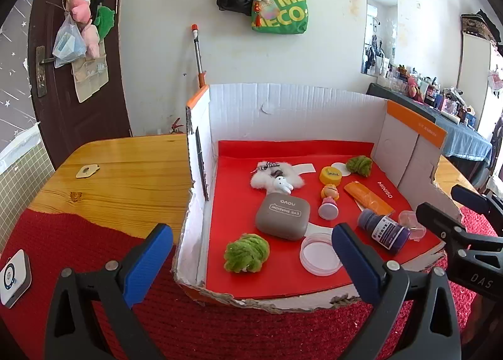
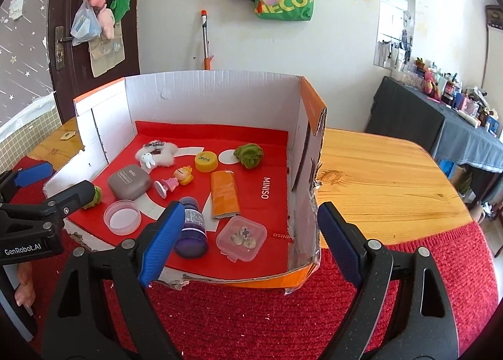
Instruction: Organize objects
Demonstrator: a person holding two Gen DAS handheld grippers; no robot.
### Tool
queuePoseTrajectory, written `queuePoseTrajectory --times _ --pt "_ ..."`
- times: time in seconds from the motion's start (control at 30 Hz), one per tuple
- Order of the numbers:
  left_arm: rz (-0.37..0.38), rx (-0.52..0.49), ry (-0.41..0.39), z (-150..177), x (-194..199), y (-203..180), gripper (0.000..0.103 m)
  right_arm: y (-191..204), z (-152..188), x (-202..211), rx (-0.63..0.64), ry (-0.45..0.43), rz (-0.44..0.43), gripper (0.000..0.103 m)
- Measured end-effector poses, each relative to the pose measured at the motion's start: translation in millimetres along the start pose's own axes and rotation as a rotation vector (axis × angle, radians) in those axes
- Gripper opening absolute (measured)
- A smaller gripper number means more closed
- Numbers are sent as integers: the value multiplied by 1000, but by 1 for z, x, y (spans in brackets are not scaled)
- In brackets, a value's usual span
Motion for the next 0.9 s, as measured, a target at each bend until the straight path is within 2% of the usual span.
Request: queuePoseTrajectory --times 0.9 --pt "24 -16 9 1 0 -2 103 -1 1 -2 -4 4 -7 90"
Point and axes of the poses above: each gripper's, at about its wrist camera, not at the fingertips, and x roughly against the way its jaws point, y to its left, z to its underside, the point moved 9 cm from there along -x, roughly the way its jaws point, and after that the axes turned 14 degrees about x, right-handed, at the moved point
